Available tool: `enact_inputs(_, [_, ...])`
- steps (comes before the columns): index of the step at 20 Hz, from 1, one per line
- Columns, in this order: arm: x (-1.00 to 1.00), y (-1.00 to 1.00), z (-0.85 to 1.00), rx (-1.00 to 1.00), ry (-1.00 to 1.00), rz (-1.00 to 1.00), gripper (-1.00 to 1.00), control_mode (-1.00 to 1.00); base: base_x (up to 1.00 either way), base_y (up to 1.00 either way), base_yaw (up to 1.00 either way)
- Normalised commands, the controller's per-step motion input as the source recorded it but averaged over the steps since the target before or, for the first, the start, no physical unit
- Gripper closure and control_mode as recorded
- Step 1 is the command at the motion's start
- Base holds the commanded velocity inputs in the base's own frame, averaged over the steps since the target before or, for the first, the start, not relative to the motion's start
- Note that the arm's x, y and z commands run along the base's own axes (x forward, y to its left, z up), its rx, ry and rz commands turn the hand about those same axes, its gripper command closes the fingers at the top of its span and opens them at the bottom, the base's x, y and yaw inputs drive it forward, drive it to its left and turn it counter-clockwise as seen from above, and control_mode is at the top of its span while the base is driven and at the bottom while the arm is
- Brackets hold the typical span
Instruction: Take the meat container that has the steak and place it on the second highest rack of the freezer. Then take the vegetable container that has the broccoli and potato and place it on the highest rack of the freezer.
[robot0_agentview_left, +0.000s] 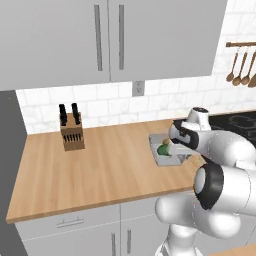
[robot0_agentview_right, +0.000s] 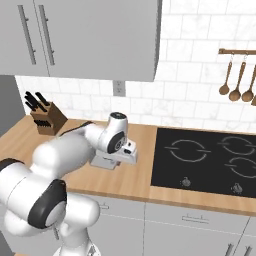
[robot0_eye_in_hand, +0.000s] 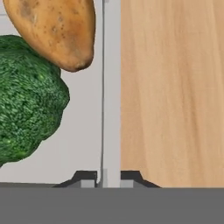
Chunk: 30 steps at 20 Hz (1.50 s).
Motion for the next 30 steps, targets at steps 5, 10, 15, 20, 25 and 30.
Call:
enact_inputs(5, [-0.83, 0.00, 1.00, 0.00, -0.01, 0.05, 1.00, -1.00, 0.00, 0.00, 0.00])
enact_inputs(10, [-1.00, 0.00, 1.00, 0.00, 0.00, 0.06, 1.00, -1.00, 0.00, 0.00, 0.00])
enact_inputs(15, [-0.75, 0.01, 1.00, 0.00, -0.04, 0.05, 1.00, -1.00, 0.00, 0.00, 0.00])
enact_inputs(20, [-0.54, 0.30, 0.26, 0.00, -0.11, 0.08, 1.00, -1.00, 0.00, 0.00, 0.00])
enact_inputs(25, [-0.08, 0.00, 0.00, 0.00, 0.00, 0.00, 1.00, -1.00, 0.00, 0.00, 0.00])
enact_inputs(30, [-0.03, 0.00, 0.00, 0.00, 0.00, 0.00, 1.00, 1.00, -0.11, 0.02, 0.00])
